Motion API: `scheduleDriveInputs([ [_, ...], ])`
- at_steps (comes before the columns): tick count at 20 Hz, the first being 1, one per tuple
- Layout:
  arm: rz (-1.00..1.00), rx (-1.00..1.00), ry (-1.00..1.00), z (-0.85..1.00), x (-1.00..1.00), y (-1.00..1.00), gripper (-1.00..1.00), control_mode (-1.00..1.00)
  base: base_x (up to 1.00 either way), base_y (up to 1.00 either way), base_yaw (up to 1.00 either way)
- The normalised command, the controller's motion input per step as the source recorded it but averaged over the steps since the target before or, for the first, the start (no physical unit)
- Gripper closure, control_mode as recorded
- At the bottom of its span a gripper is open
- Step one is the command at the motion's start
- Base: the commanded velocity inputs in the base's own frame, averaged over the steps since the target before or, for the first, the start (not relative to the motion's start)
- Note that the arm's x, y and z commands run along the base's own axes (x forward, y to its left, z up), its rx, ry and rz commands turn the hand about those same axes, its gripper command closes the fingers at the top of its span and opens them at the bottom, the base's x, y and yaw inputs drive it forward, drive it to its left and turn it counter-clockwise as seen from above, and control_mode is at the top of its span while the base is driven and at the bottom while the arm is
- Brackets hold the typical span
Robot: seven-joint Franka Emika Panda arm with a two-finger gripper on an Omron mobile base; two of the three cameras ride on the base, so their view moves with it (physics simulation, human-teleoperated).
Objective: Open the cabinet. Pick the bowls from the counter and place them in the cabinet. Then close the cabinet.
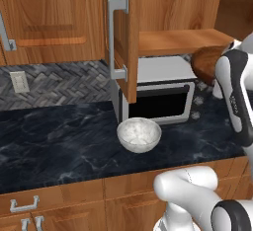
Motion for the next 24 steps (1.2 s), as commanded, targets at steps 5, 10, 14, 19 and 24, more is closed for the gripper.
scheduleDriveInputs([
  [5, 0.0, 0.0, -0.04, 0.47, 0.0, -0.04, 1.0, -1.0, 0.0, 0.0, 0.0],
  [10, 0.0, 0.0, -0.05, 0.42, 0.0, 0.0, 1.0, -1.0, 0.0, 0.0, 0.0],
  [14, 0.0, 0.0, -0.01, 0.27, 0.0, -0.08, 1.0, -1.0, 0.0, 0.0, 0.0],
  [19, 0.0, 0.0, 0.0, 0.06, 0.15, -0.14, 1.0, -1.0, 0.0, 0.0, 0.0],
  [24, 0.01, 0.0, 0.0, 0.0, 0.27, -0.09, 1.0, -1.0, 0.0, 0.0, 0.0],
])
